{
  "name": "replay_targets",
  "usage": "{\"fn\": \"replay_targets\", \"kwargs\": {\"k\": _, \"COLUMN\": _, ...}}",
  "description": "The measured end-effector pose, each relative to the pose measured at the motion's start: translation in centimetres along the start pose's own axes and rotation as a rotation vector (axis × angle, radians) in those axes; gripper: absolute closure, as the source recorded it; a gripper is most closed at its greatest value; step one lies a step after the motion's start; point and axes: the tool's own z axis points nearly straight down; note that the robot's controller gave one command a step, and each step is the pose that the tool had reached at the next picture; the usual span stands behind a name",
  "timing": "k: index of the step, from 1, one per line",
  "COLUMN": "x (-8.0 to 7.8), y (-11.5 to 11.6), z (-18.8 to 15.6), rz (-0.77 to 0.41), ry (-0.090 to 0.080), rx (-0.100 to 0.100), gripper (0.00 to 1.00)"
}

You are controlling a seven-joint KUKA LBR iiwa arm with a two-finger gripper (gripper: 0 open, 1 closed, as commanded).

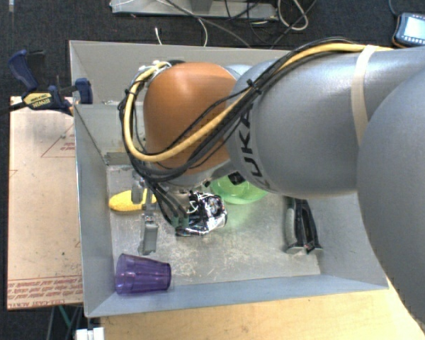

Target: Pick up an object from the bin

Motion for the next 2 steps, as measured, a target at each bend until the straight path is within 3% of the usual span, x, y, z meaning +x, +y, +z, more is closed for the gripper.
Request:
{"fn": "replay_targets", "kwargs": {"k": 1, "x": 0.0, "y": 0.0, "z": 0.0, "rz": 0.0, "ry": -0.001, "rx": 0.0, "gripper": 0.0}}
{"fn": "replay_targets", "kwargs": {"k": 2, "x": 0.7, "y": 0.2, "z": 6.5, "rz": -0.032, "ry": 0.002, "rx": 0.0, "gripper": 0.0}}
